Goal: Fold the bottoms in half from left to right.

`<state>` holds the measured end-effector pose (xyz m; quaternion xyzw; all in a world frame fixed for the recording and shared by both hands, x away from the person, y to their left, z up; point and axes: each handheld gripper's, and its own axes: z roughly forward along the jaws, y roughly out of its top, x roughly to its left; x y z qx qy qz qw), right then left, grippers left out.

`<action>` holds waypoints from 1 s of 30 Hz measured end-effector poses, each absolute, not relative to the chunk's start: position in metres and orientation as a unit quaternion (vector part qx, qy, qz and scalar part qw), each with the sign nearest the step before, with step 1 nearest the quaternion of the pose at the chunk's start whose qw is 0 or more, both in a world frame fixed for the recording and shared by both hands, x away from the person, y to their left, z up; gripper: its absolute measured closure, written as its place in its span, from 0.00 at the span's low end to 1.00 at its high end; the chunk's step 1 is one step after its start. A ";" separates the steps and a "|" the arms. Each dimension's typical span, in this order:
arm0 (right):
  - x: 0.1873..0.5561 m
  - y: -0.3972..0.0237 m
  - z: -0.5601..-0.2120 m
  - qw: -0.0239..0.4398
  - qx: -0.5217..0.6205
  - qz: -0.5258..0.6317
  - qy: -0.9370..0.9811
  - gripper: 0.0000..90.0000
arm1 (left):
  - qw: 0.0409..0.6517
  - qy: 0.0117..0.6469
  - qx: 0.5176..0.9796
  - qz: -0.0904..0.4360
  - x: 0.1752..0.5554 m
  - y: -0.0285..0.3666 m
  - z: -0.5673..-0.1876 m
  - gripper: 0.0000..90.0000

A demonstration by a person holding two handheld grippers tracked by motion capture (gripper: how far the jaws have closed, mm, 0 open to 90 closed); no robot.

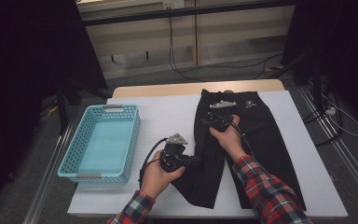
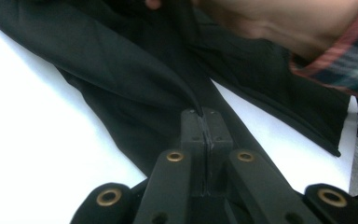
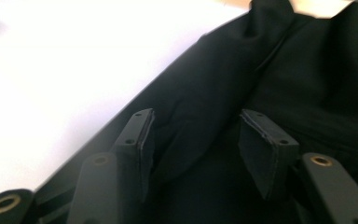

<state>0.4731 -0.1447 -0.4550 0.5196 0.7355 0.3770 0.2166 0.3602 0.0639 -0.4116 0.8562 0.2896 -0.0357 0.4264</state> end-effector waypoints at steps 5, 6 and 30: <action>0.481 -0.139 -0.462 0.208 0.510 0.350 0.758 0.75 | 0.428 0.291 0.855 -0.037 0.361 0.065 -0.411 0.99; 0.481 -0.140 -0.462 0.201 0.508 0.356 0.758 0.83 | 0.431 0.291 0.853 -0.035 0.361 0.065 -0.410 0.99; 0.478 -0.198 -0.421 0.227 0.511 0.394 0.730 1.00 | 0.461 0.283 0.840 -0.041 0.365 0.060 -0.397 0.99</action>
